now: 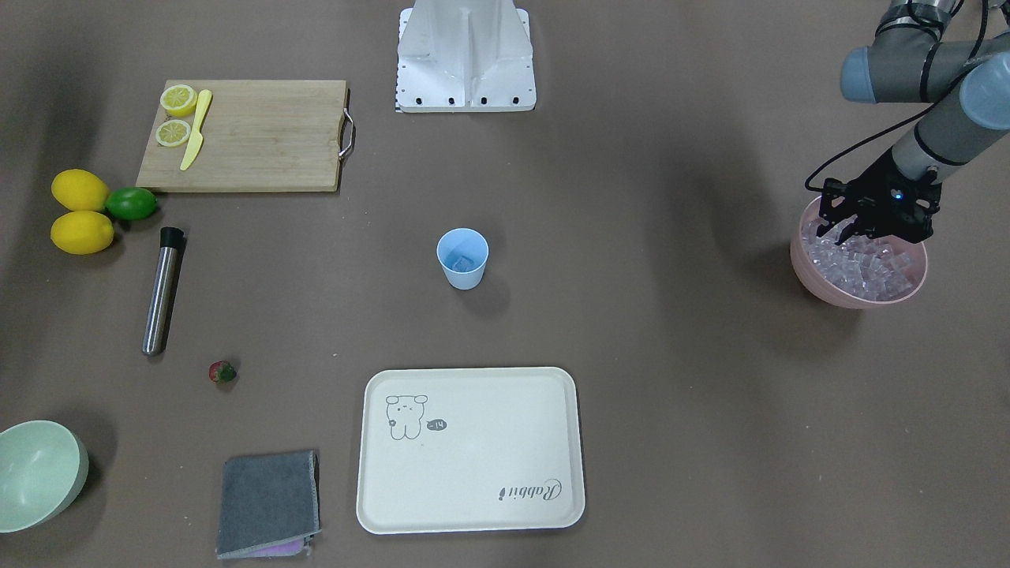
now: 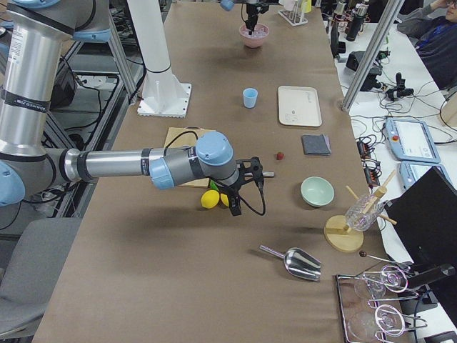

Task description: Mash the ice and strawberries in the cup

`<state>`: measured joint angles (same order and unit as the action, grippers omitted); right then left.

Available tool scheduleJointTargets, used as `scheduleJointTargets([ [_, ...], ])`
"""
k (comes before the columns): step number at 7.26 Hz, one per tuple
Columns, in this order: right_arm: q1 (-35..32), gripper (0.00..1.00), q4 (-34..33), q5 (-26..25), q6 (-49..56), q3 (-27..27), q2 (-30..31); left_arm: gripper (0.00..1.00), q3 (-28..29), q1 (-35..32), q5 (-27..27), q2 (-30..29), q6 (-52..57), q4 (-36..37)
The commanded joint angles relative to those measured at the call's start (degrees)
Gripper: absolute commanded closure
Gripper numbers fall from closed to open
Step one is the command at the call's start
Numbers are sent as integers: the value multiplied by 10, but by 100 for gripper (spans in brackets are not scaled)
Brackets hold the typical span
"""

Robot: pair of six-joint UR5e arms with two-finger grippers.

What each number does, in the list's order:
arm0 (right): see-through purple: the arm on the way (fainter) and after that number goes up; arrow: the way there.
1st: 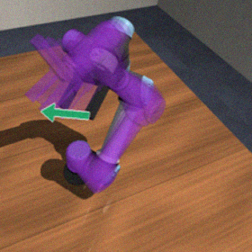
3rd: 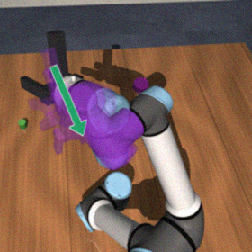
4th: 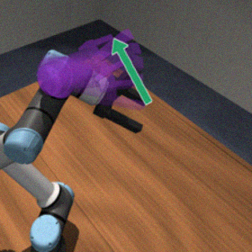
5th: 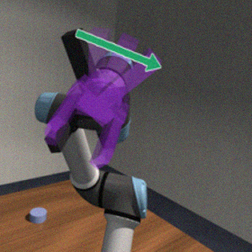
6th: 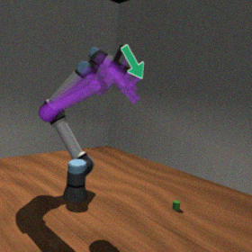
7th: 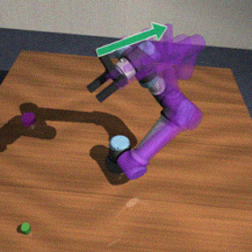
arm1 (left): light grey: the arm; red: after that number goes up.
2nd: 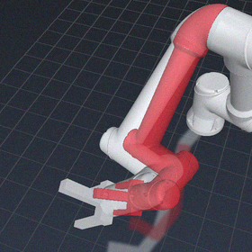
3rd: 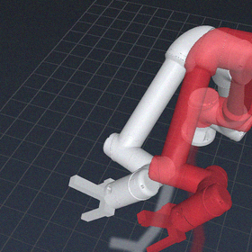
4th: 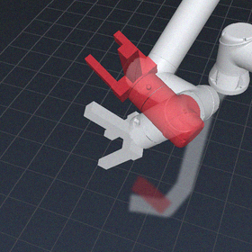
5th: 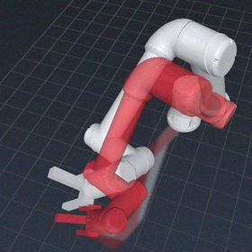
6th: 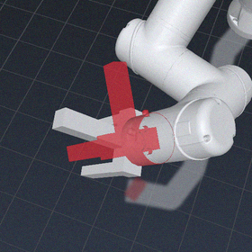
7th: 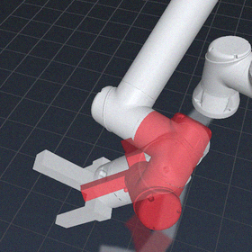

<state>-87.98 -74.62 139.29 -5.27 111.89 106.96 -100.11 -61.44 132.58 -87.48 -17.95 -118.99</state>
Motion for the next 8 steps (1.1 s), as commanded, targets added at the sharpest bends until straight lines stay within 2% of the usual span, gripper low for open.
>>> scheduleJointTargets([
  [1,0,0,0,-1,0,0,0,100,-15,-46,26,-28,-8,25],
  [2,0,0,0,-1,0,0,0,100,-21,-47,25,-56,-42,43],
  [4,0,0,0,0,-1,0,0,100,-30,-36,20,-118,-205,39],
  [5,0,0,0,0,-1,0,0,100,-41,-10,15,-138,-278,38],
  [6,0,0,0,-1,-2,0,0,100,-60,41,-53,-159,-359,38],
  [8,0,0,0,-1,-2,0,0,100,-55,160,-174,-237,-502,41],
])
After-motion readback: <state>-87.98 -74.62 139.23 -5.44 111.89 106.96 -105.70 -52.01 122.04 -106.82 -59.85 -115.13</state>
